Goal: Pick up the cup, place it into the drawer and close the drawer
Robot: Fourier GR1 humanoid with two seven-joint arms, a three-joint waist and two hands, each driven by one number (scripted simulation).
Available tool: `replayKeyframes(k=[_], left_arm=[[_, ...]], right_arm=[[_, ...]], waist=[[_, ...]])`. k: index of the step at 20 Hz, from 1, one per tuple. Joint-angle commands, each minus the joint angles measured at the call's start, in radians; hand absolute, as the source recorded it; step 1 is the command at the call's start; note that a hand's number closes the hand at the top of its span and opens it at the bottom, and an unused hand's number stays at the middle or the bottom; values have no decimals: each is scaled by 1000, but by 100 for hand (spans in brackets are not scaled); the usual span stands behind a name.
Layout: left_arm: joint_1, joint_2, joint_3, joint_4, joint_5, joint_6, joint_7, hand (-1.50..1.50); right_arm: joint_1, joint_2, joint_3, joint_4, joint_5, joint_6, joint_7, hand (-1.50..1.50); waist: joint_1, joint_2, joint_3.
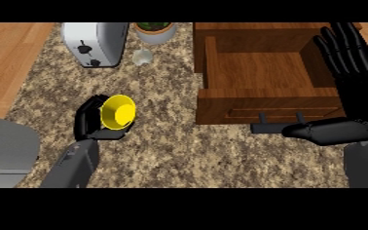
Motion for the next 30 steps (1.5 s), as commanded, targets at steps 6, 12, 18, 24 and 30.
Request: replayKeyframes(k=[6,12,18,24,30], left_arm=[[-158,-49,-73,-154,-4,-48,78,150],[-257,-95,-138,-347,10,-37,315,150],[-321,-138,-277,-543,50,106,556,150],[-587,-139,-340,-474,69,279,748,150],[-756,-139,-359,-208,117,367,814,150]], right_arm=[[9,-6,-1,45,15,16,-32,-150],[-5,-39,-68,44,-38,28,-22,-150],[47,3,0,-44,20,-9,19,-150],[5,-4,-11,67,36,9,-69,-150],[-28,-34,-13,22,9,23,6,-150]], waist=[[15,-9,3],[25,-14,4],[16,-17,3],[0,-7,4],[-36,4,3]])
